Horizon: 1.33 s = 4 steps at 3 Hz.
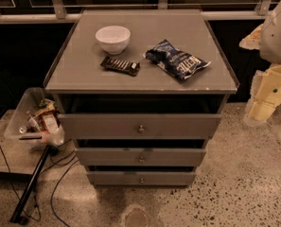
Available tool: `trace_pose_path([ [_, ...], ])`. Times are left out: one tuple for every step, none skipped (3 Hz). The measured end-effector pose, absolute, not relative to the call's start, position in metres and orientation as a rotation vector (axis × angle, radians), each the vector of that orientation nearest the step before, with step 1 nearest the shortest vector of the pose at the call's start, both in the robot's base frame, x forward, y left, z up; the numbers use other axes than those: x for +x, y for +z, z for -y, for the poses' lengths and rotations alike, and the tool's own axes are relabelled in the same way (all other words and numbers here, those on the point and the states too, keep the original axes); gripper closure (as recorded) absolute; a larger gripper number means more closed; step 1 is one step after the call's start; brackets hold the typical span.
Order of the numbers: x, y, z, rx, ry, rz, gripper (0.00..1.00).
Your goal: Open top drawer
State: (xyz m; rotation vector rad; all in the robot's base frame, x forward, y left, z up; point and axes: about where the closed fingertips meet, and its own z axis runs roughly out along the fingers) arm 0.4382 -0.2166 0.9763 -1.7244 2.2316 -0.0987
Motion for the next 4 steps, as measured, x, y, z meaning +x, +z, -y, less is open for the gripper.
trace_pose_path([
  [0.438, 0.976, 0.217, -1.724, -0.099, -2.232, 0.00],
  [0.440, 0.965, 0.209, -1.723, -0.046, -2.218, 0.00],
  [0.459, 0.929, 0.212, -1.664, 0.096, -2.170, 0.00],
  [0.494, 0.898, 0.222, -1.517, 0.216, -2.044, 0.00],
])
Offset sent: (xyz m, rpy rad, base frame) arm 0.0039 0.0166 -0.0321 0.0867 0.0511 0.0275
